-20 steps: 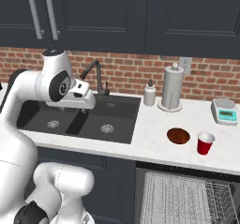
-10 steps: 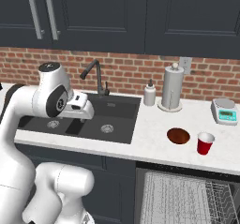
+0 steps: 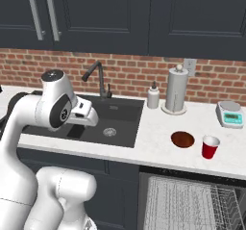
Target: Pick up the cup and bowl from the counter, place them in the dishwasher, and close the dishwasher door.
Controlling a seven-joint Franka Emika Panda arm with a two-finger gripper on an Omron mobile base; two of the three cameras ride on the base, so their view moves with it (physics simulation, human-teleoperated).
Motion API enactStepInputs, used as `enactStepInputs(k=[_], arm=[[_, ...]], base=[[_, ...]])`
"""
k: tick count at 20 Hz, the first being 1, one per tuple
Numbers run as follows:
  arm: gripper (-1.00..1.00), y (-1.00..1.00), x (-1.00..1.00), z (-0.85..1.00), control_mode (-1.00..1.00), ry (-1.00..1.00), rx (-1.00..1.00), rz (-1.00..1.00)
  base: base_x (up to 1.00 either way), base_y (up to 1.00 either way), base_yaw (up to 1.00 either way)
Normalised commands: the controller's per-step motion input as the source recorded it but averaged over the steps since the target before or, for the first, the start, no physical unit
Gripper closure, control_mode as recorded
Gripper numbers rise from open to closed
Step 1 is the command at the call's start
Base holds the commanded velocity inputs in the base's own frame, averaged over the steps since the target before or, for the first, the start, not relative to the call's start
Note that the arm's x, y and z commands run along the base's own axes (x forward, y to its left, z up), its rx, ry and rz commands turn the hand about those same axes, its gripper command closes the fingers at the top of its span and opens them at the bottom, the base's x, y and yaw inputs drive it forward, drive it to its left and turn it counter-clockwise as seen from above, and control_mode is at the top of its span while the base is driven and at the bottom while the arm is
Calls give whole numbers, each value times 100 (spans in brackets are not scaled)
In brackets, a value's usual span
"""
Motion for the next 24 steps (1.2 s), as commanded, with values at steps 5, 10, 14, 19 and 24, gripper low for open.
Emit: enactStepInputs(k=[5, 10, 14, 19, 24], arm=[[-100, 0, 0, 0, 100, 0, 0, 0], [-100, 0, 0, 0, 100, 0, 0, 0], [-100, 0, 0, 0, 100, 0, 0, 0], [-100, 0, 0, 0, 100, 0, 0, 0], [-100, 0, 0, 0, 100, 0, 0, 0]], base=[[0, 0, -7], [-3, 0, -9], [-23, 7, -11], [-43, 18, -16], [-49, 23, -28]])
